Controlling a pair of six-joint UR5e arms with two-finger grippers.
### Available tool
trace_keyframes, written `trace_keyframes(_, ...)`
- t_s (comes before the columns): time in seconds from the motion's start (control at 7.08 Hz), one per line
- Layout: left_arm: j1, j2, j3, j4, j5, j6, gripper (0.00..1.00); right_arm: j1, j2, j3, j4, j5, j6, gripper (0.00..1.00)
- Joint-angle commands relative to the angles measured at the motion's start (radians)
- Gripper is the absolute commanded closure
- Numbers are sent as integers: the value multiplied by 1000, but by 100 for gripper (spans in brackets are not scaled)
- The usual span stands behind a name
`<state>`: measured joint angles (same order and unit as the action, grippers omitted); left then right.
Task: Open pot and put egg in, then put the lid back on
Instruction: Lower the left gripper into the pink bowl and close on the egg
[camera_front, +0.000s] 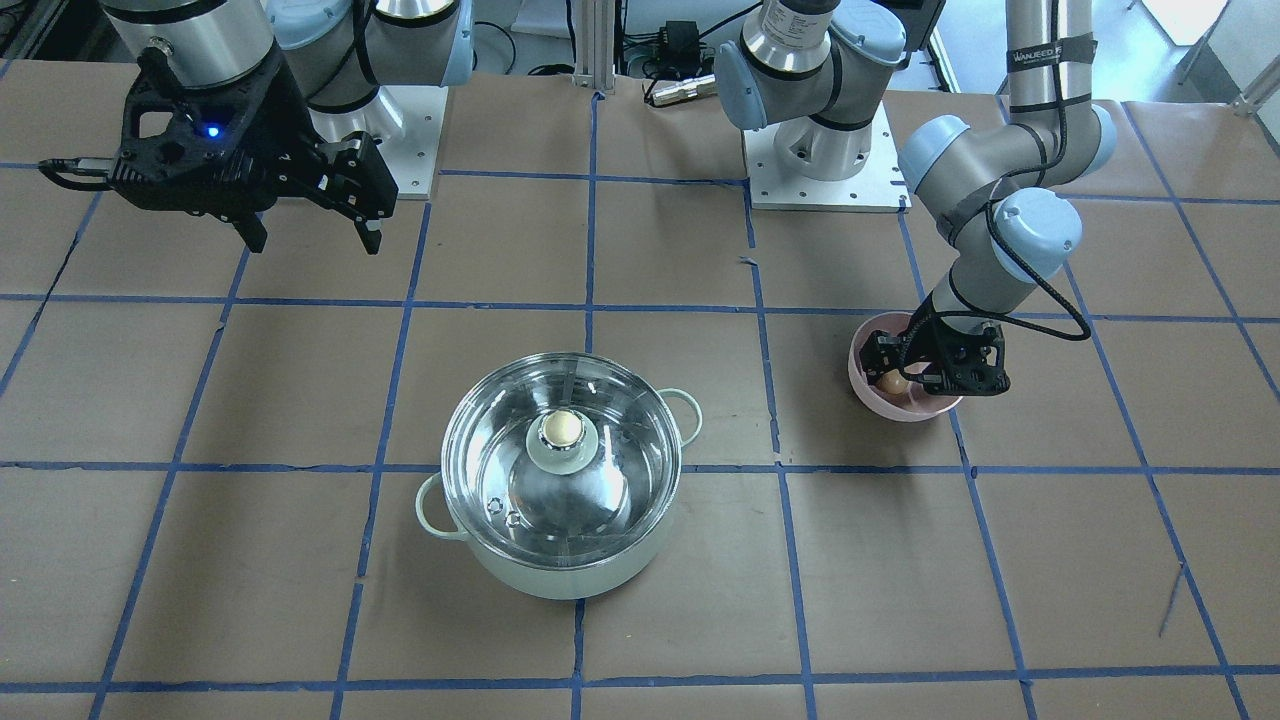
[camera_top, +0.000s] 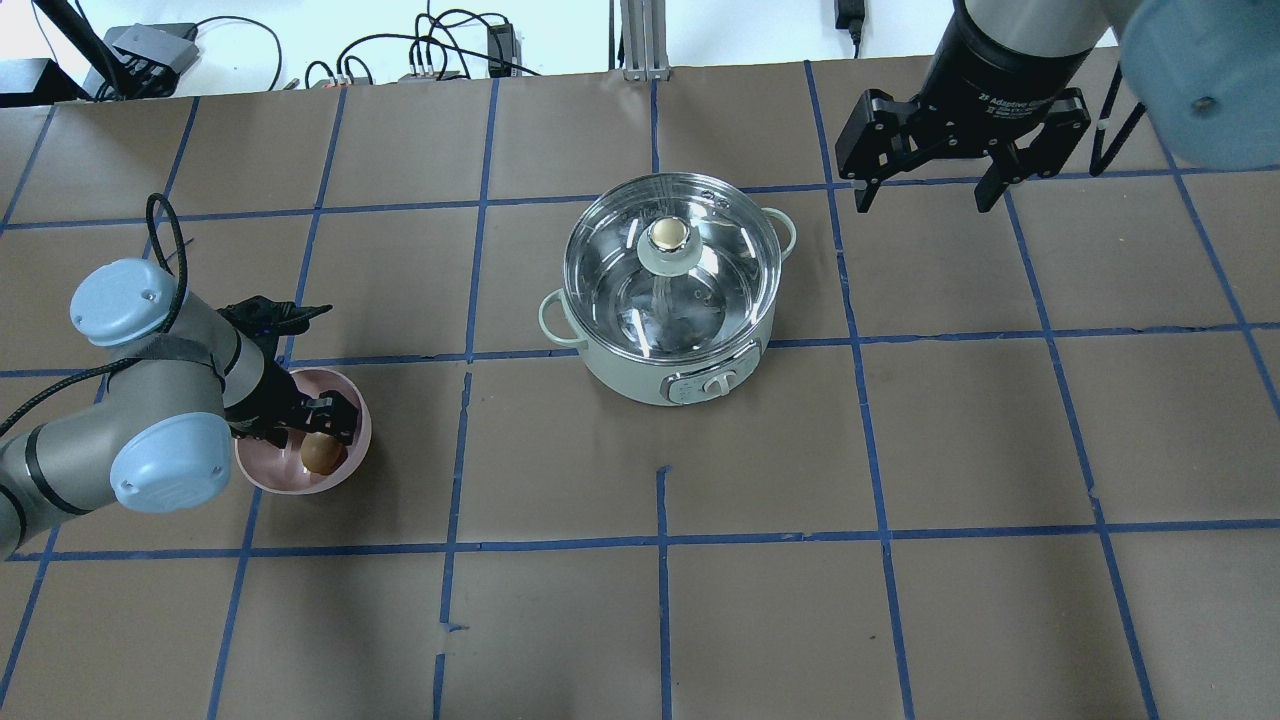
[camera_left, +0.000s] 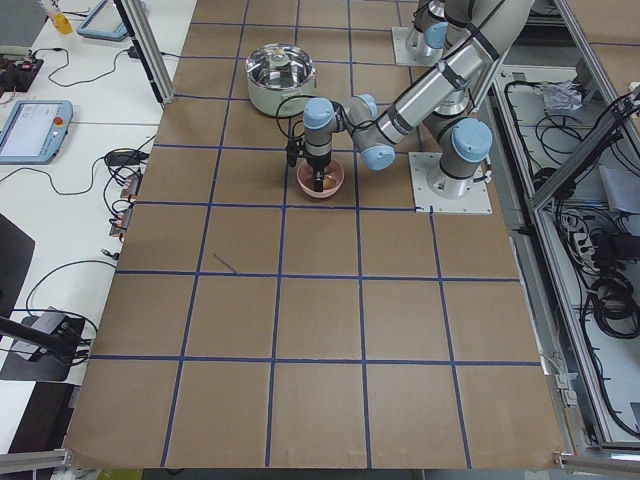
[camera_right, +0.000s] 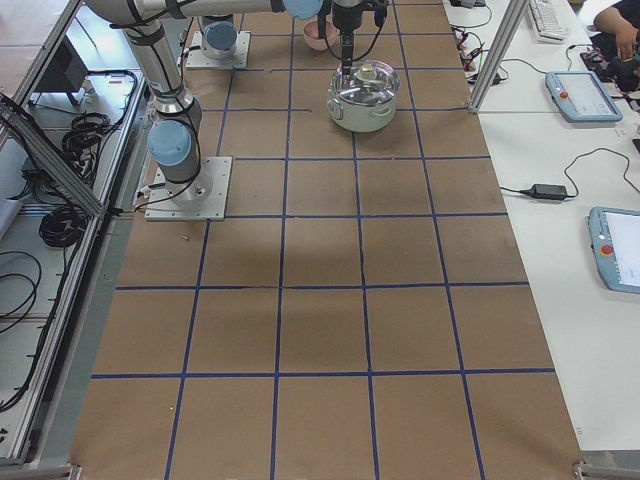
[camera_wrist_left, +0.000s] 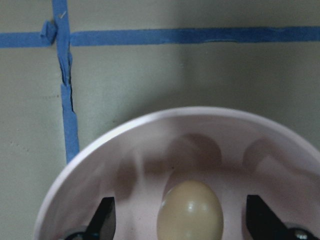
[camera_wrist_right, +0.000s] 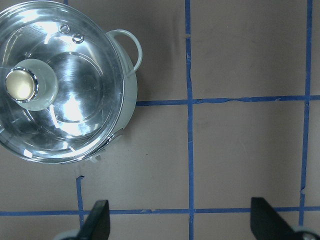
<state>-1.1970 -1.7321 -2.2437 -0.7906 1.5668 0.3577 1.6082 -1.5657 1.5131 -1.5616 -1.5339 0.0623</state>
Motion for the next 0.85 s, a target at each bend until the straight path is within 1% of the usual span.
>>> trace_keyframes(0.0, -1, -1, 1, -16, -4, -20, 46, -8, -1, 2, 1, -6, -7, 0)
trace_keyframes(0.14, -3, -1, 1, -16, -4, -19, 59, -8, -2, 1, 0, -6, -44, 0)
trace_keyframes(0.42, -3, -1, 1, -15, -4, -17, 63, -8, -2, 1, 1, -6, -45, 0)
trace_keyframes(0.56, -3, -1, 3, -13, -5, -20, 78, -20, 1, 2, 1, -8, -58, 0)
trace_keyframes(0.71, -4, 2, 3, -10, -7, -20, 85, -30, 0, 4, 3, -6, -61, 0)
